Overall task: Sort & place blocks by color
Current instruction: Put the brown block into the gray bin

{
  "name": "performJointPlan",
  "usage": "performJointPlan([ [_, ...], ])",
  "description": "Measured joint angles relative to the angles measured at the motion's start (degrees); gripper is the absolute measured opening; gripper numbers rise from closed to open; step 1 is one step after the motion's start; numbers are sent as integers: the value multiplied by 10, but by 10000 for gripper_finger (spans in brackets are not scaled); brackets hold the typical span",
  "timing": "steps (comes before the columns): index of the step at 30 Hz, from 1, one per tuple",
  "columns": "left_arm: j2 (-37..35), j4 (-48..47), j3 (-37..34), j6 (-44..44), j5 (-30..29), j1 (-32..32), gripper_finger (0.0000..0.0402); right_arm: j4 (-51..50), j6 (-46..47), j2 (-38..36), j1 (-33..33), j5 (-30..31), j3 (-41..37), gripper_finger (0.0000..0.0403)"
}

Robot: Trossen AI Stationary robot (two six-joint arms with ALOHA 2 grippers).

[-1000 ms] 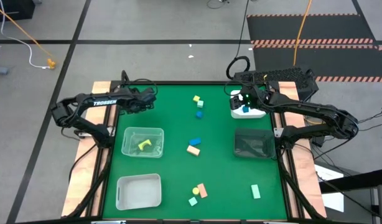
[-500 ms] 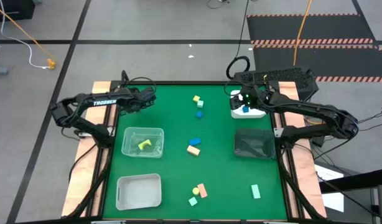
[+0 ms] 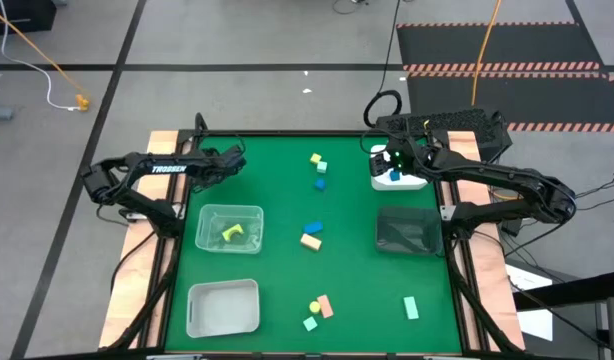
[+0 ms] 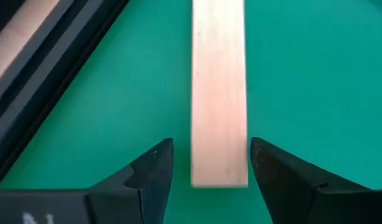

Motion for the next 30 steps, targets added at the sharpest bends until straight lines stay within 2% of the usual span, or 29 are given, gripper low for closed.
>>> performJointPlan([
  [7, 0, 82, -25, 50, 5, 31, 194, 0, 0, 0, 0, 0, 0, 279],
  [16, -1, 69, -25, 107, 5, 41, 132, 0, 0, 0, 0, 0, 0, 279],
  [23, -5, 65, -24, 166, 39, 36, 132, 0, 0, 0, 0, 0, 0, 279],
  [27, -25, 62, -25, 204, 81, 24, 132, 0, 0, 0, 0, 0, 0, 279],
  [30, -51, 58, -27, 221, 90, 17, 132, 0, 0, 0, 0, 0, 0, 279],
])
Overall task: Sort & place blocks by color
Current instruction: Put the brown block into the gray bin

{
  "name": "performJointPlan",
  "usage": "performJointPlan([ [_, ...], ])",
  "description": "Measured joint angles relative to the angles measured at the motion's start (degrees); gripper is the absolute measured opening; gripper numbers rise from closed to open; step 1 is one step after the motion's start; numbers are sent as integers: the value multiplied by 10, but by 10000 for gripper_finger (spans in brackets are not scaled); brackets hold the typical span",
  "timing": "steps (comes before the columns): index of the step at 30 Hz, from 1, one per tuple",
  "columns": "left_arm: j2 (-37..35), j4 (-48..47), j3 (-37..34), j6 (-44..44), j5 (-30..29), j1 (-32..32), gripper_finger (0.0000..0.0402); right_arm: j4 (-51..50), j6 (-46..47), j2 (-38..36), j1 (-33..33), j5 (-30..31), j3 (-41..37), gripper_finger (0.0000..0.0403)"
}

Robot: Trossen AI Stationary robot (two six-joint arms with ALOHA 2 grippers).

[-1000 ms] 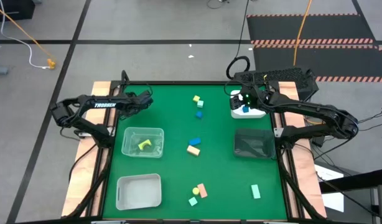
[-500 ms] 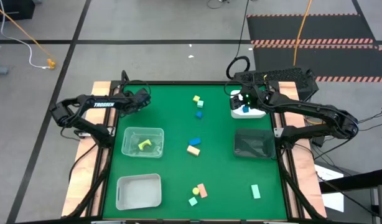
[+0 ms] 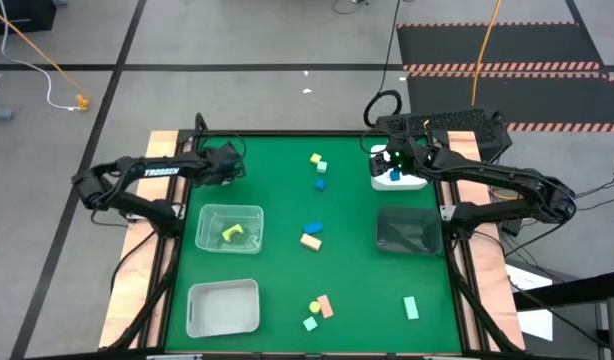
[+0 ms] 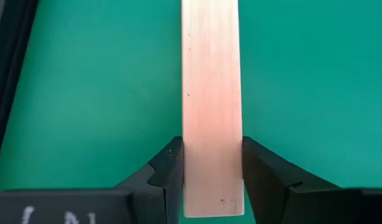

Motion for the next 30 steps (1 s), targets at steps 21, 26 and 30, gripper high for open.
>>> performJointPlan([
  [21, -202, 473, 2, 206, 186, -183, 132, 0, 0, 0, 0, 0, 0, 279],
  [26, -216, 513, 2, 234, 184, -265, 132, 0, 0, 0, 0, 0, 0, 279],
  [30, -218, 491, 2, 204, 199, -338, 132, 0, 0, 0, 0, 0, 0, 279],
])
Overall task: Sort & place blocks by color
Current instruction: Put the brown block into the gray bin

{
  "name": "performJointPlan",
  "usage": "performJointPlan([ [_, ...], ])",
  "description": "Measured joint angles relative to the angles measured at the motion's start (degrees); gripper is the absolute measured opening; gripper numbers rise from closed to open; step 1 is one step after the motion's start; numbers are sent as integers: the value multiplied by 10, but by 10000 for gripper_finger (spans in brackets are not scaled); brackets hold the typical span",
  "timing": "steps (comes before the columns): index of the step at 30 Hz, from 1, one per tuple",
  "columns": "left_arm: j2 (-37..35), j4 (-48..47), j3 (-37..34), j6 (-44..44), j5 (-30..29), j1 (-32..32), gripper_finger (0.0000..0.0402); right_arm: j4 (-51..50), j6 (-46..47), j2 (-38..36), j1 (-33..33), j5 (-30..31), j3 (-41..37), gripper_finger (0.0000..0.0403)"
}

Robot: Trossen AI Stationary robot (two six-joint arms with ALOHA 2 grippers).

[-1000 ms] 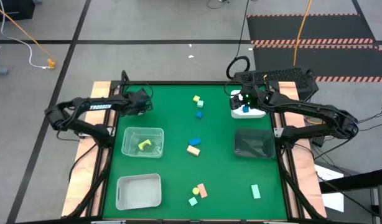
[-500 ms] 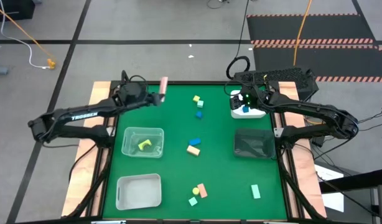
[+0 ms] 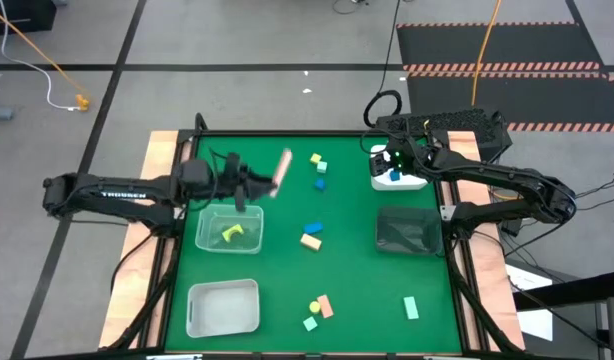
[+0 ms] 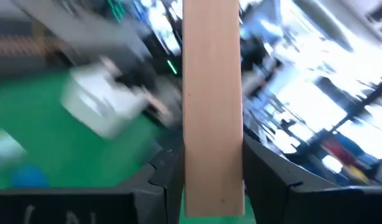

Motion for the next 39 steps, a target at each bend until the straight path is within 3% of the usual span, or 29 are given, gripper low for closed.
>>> performJointPlan([
  [7, 2, -12, 0, -194, 28, -143, 132, 0, 0, 0, 0, 0, 0, 279],
  [11, 2, -22, 0, -368, 27, -225, 132, 0, 0, 0, 0, 0, 0, 279],
  [16, 2, -67, 0, -551, -21, -329, 132, 0, 0, 0, 0, 0, 0, 279],
  [22, 2, -163, 0, -713, -31, -431, 132, 0, 0, 0, 0, 0, 0, 279],
  [32, 2, -326, 0, -909, 18, -538, 132, 0, 0, 0, 0, 0, 0, 279],
  [39, 2, -367, 0, -945, 25, -553, 148, 0, 0, 0, 0, 0, 0, 279],
])
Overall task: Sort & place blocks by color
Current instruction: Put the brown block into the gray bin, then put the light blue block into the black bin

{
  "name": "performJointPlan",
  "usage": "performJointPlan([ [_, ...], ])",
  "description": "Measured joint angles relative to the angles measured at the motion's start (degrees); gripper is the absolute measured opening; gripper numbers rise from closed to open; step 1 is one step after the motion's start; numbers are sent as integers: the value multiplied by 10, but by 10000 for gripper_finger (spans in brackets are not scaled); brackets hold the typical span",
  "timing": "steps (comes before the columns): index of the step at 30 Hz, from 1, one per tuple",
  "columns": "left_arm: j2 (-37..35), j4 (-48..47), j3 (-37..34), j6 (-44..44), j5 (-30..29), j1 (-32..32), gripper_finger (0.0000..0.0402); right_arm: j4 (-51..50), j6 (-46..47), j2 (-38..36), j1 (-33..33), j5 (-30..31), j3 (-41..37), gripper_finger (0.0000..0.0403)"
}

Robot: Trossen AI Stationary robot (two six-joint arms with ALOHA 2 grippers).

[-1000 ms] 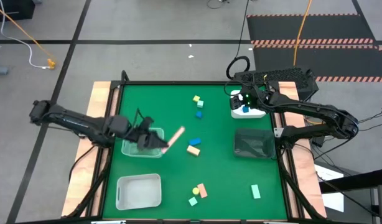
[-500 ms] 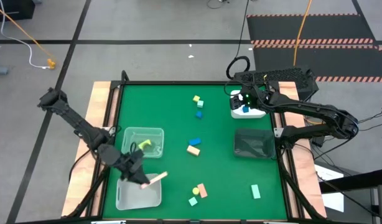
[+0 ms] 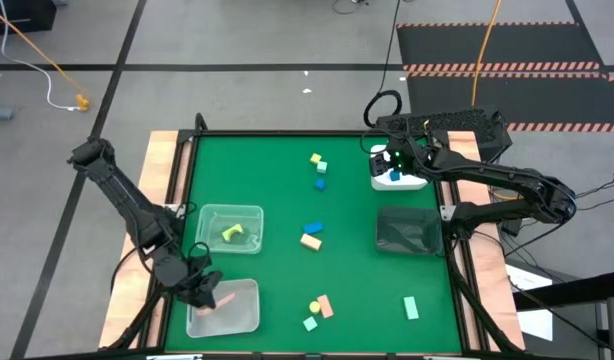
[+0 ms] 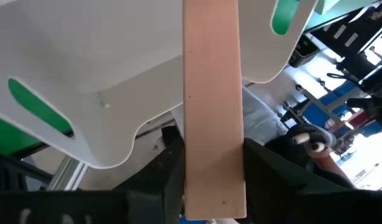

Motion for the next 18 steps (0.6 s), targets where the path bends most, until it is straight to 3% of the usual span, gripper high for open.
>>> performJointPlan([
  [9, 0, -1, 0, -7, -2, 0, 225, 0, 0, 0, 0, 0, 0, 279],
  [18, 0, 25, 0, 22, -72, 14, 242, 0, 0, 0, 0, 0, 0, 279],
])
